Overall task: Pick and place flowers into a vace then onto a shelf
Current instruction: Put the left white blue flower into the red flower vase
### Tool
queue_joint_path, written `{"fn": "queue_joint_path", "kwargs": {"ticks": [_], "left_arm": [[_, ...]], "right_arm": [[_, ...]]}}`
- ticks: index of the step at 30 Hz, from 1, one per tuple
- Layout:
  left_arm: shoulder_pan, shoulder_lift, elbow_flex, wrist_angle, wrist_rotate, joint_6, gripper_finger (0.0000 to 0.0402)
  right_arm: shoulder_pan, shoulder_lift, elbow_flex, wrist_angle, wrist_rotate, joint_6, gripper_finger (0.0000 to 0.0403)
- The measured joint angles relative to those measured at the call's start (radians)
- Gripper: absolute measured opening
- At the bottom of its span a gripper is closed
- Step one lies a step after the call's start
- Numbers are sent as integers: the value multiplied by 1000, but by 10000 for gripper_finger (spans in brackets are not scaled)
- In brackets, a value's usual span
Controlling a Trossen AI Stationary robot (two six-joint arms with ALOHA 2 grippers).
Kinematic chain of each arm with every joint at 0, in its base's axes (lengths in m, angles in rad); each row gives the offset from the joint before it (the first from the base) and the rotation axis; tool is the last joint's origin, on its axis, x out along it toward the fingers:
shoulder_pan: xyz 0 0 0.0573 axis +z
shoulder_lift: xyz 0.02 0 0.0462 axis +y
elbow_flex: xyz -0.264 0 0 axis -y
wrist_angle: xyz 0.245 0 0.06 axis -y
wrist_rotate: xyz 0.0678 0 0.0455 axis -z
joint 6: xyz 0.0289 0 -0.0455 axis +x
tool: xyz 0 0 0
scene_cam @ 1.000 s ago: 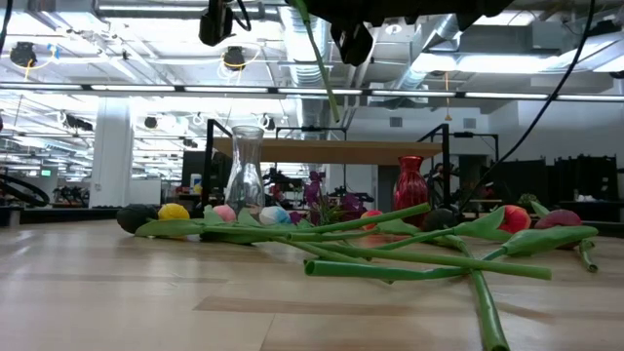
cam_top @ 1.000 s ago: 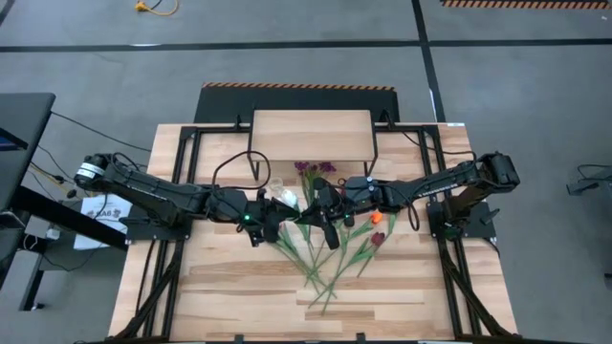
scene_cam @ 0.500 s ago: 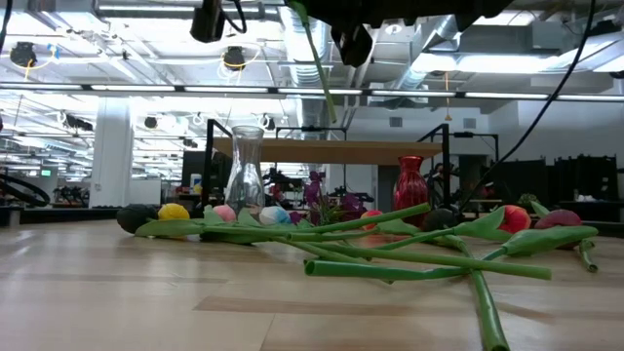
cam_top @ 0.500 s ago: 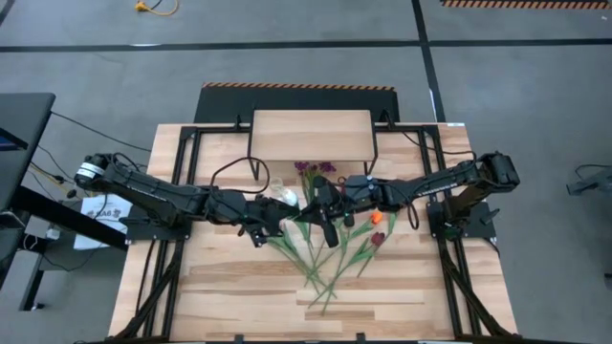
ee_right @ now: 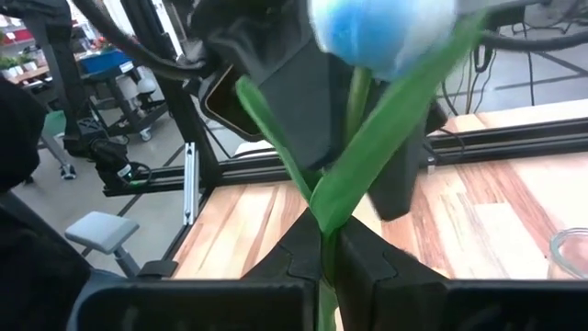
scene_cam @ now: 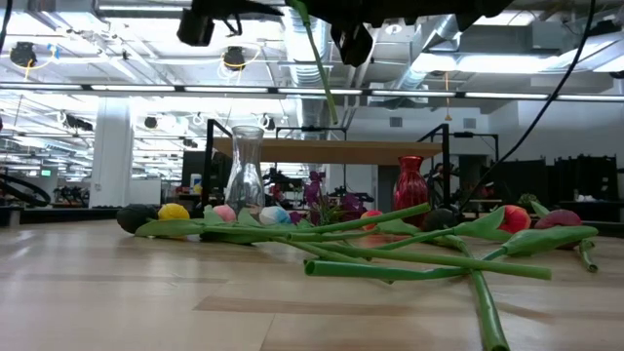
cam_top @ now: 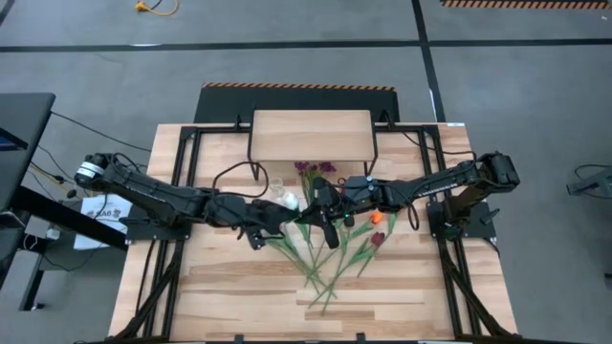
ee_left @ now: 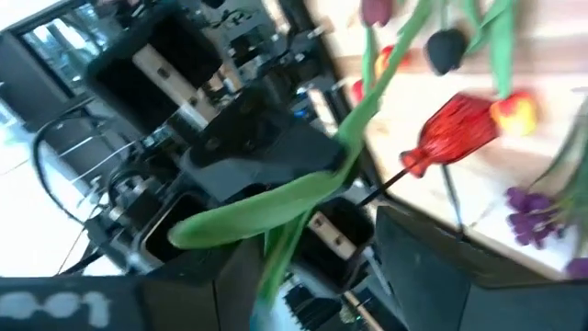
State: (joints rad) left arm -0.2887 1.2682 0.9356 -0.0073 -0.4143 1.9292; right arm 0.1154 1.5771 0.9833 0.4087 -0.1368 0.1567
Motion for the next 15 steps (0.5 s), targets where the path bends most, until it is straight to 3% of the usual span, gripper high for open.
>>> {"fn": "queue_joint_path", "kwargs": {"ticks": [8, 15], "left_arm": [[-66, -6, 0, -52, -97, -61, 205], [-109, -103, 0, -82, -154, -160, 205]], "right_arm": [[0, 0, 0, 2, 0, 0, 9], [0, 0, 0, 1, 3, 0, 11]]}}
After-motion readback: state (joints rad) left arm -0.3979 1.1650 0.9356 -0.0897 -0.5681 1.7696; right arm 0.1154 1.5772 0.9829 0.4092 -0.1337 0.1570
